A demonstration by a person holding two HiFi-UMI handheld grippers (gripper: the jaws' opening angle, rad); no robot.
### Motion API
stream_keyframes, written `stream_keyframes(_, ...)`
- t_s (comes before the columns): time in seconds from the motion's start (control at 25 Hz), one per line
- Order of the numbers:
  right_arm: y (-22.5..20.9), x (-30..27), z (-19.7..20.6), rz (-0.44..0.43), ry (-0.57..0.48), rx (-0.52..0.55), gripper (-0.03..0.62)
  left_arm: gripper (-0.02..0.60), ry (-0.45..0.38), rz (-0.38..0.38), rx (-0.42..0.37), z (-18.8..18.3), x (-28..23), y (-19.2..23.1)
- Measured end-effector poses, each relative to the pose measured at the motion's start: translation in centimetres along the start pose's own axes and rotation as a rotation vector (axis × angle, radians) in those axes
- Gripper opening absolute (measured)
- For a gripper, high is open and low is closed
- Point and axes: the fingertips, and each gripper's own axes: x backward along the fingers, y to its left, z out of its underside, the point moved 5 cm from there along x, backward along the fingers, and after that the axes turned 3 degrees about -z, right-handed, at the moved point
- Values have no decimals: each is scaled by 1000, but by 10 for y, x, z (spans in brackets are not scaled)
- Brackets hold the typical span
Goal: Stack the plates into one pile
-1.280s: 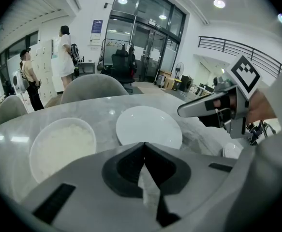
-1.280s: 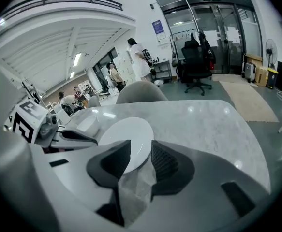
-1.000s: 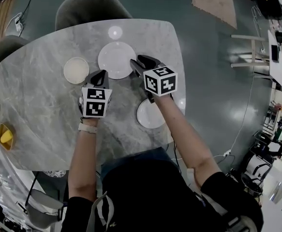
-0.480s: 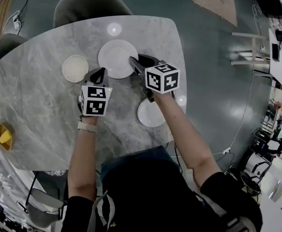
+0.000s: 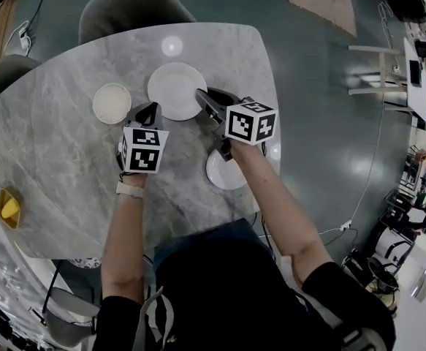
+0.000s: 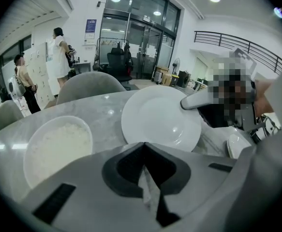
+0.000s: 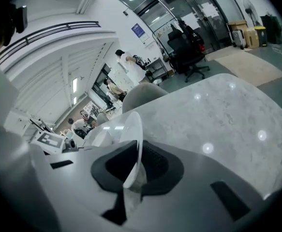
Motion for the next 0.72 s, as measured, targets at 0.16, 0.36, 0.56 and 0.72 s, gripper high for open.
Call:
stream_keyframes(0.16, 6, 11, 0, -42, -37, -39, 25, 11, 17, -14, -16, 0, 0, -5)
stream_keyframes(0.36, 6, 30, 6, -28, -45, -32, 25, 9, 22, -19, -31, -1, 7, -13)
stream_keyframes(0.56, 1, 57, 17, -25, -68, -74, 25, 11, 17, -14, -51, -2, 14, -30)
stream_keyframes(0.72, -3, 80, 31, -24, -87, -108, 25, 11, 18, -4, -66, 2, 22, -49)
